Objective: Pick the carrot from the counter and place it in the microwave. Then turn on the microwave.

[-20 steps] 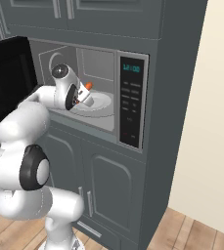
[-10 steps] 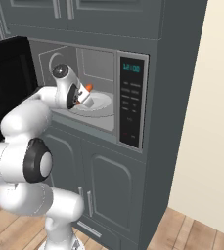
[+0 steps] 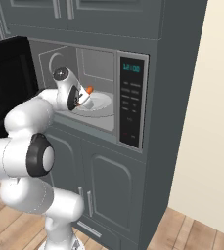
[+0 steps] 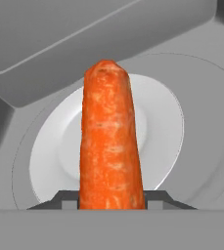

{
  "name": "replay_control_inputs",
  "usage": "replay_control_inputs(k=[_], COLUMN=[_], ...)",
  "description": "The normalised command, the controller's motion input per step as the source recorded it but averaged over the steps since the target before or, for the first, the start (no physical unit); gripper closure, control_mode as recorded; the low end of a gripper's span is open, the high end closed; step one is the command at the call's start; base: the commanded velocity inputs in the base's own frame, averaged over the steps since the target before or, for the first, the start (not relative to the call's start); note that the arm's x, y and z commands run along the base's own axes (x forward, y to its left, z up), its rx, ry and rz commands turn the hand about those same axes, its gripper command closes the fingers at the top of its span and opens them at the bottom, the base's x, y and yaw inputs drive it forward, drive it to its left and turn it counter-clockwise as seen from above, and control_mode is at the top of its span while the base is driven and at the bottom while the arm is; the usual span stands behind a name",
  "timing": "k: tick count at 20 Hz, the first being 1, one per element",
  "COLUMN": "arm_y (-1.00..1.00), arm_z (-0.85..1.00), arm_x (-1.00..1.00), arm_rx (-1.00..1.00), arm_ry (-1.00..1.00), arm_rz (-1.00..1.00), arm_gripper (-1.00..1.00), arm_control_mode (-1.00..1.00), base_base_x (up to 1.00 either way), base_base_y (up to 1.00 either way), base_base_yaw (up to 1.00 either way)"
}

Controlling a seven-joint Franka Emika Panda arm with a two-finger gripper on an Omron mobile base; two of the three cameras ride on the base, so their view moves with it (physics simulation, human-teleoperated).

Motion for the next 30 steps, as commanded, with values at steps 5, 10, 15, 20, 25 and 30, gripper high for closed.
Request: replay_control_inputs(k=[5,10,15,20,25,30], arm_y=[0.02,0.00,0.00,0.00,0.00,0.00], arm_z=[-0.05,0.00,-0.04,-0.04,-0.01,-0.03], arm_x=[0.13,0.09,0.04,0.04,0.04,0.04], arm_rx=[0.00,0.00,0.00,0.00,0.00,0.00], arm_ry=[0.02,0.02,0.02,0.01,0.00,0.00], arm_rz=[-0.02,-0.02,-0.02,-0.02,-0.02,-0.02], arm_gripper=[1.00,1.00,1.00,1.00,1.00,1.00], arm_control_mode=[-1.00,-1.00,-1.00,-1.00,-1.00,-1.00], base_base_x=[0.00,0.00,0.00,0.00,0.00,0.00], base_base_y=[0.00,0.00,0.00,0.00,0.00,0.00], base_base_yaw=[0.00,0.00,0.00,0.00,0.00,0.00])
